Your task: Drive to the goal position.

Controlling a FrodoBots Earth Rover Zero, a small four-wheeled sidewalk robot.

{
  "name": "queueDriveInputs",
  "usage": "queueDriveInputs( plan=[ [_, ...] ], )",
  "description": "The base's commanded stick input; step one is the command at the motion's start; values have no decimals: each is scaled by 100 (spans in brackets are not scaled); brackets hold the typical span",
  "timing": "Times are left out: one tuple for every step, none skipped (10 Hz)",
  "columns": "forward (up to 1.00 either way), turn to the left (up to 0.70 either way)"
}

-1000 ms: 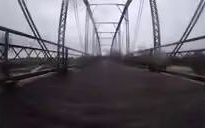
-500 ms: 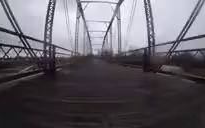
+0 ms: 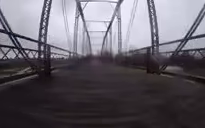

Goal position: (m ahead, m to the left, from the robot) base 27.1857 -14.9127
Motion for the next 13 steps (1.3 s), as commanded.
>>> queueDriveInputs(
  plan=[
    [100, 0],
    [100, 0],
    [100, 0],
    [100, 0],
    [100, 0],
    [100, 0],
    [100, 1],
    [100, 2],
    [100, 2],
    [100, 2],
    [100, 3],
    [100, 3],
    [100, 2]
  ],
)
